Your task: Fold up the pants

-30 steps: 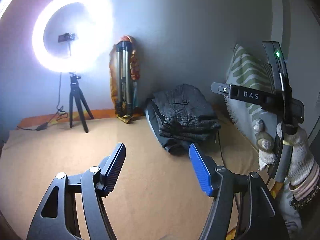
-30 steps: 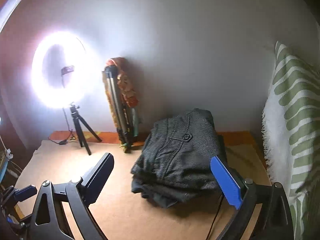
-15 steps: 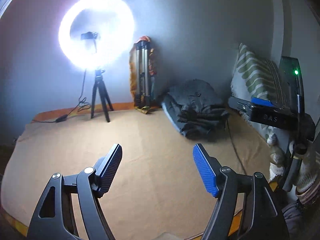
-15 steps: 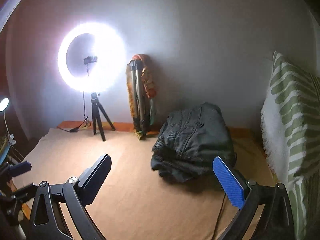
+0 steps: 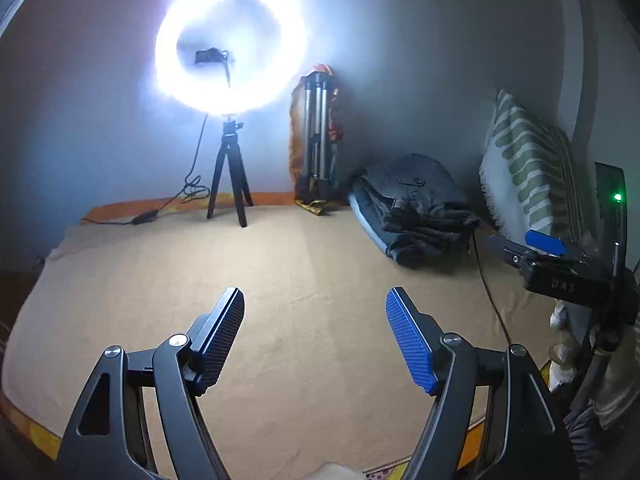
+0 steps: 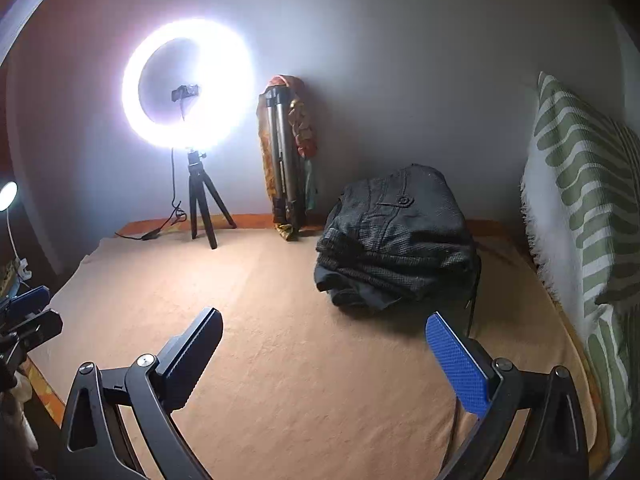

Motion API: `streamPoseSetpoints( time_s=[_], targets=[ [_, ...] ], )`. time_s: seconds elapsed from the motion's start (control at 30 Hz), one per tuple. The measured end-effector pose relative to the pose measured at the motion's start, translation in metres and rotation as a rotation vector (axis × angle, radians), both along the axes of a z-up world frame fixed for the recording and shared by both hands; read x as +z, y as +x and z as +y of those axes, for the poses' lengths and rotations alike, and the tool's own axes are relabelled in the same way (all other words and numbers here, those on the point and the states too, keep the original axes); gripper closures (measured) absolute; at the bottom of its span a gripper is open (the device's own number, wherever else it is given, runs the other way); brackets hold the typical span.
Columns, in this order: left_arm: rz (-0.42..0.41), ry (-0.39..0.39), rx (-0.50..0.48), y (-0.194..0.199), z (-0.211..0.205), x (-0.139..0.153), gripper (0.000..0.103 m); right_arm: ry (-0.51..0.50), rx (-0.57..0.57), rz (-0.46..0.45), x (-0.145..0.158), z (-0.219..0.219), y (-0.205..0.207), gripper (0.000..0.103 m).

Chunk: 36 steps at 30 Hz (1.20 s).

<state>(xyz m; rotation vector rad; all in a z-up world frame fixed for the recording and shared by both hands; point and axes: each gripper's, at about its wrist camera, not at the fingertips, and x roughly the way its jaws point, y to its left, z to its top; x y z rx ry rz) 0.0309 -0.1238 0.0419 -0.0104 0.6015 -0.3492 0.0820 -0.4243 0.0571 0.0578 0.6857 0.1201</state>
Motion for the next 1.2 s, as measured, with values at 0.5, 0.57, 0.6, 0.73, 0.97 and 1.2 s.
streamPoseSetpoints(
  time_s=[0.5,0.57,0.6,0.73,0.97,1.2],
  targets=[
    [0.067,0.007,0.027,0.001,0.011,-0.026,0.029,-0.019,0.047,-0.017,-0.009,0.024,-0.014,0.0],
    [0.074,0.013,0.033,0.002,0.011,-0.026,0.029,-0.028,0.048,-0.016,-0.01,0.025,-0.013,0.0],
    [0.074,0.016,0.036,0.003,0.011,-0.026,0.029,-0.032,0.048,-0.017,-0.01,0.026,-0.013,0.0],
    [0.068,0.018,0.05,0.004,0.011,-0.025,0.029,-0.034,0.041,-0.013,-0.012,0.024,-0.012,0.0],
    [0.049,0.036,0.073,0.001,0.01,-0.023,0.029,-0.035,0.033,-0.006,-0.013,0.018,-0.012,0.0],
    [0.043,0.047,0.088,0.0,0.012,-0.022,0.029,-0.042,0.032,-0.001,-0.015,0.02,-0.012,0.0]
  ],
)
